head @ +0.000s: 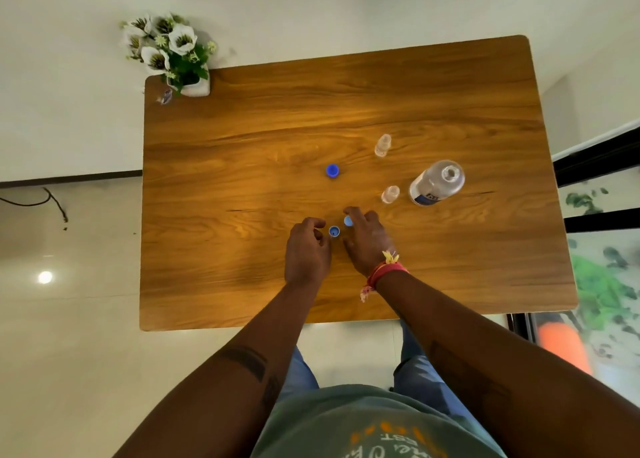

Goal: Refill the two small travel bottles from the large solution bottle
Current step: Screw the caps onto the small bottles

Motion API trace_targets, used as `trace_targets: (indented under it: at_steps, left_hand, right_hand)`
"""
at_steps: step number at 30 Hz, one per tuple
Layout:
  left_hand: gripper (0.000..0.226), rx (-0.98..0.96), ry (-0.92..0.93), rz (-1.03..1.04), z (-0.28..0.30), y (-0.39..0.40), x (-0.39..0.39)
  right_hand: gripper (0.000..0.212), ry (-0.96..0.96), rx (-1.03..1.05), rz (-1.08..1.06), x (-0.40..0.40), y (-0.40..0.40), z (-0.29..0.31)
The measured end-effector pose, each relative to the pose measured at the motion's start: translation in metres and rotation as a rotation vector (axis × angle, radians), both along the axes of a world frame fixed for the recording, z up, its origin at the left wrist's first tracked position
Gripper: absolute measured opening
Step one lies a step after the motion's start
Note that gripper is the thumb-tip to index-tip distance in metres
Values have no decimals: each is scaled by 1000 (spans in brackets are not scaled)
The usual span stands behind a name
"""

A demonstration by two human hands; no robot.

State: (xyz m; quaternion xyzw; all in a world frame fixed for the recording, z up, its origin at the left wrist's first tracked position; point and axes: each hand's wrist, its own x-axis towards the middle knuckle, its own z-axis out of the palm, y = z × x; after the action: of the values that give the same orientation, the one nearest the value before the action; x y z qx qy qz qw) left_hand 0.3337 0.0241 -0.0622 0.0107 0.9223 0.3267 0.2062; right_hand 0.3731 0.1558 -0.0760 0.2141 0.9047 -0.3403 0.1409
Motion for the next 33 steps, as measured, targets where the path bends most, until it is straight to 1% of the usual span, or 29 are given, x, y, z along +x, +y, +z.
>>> trace_targets:
  at_steps: [4, 7, 12, 14, 17, 21, 24, 28, 33]
  left_hand:
    - [27, 2, 12, -3, 2, -1, -1]
    - [23, 8, 58, -18, 4, -1, -2]
    - [19, 77, 112, -116, 12, 33, -14]
    - [21, 84, 110, -137, 12, 50, -20]
    - [30, 87, 94, -208, 10, 70, -27]
    - [47, 98, 62, -301, 4, 86, -37]
    - [57, 90, 10, -354, -1, 94, -43]
    - [56, 112, -8, -423, -7, 98, -48]
    - [50, 156, 30, -490, -10, 99, -49]
  right_hand:
    - [26, -5, -2, -11, 5, 1, -3]
    - [18, 41, -35, -56, 15, 3, 0]
    - [24, 239, 19, -103, 21, 28, 29]
    - [27, 292, 72, -100, 18, 37, 41]
    - [30, 335, 128, -122, 9, 51, 52]
    - [30, 306, 154, -197, 5, 66, 55]
    - [29, 292, 155, -200, 4, 70, 51]
    - [28, 290, 183, -177, 3, 70, 44]
    - [27, 258, 187, -181, -1, 72, 44]
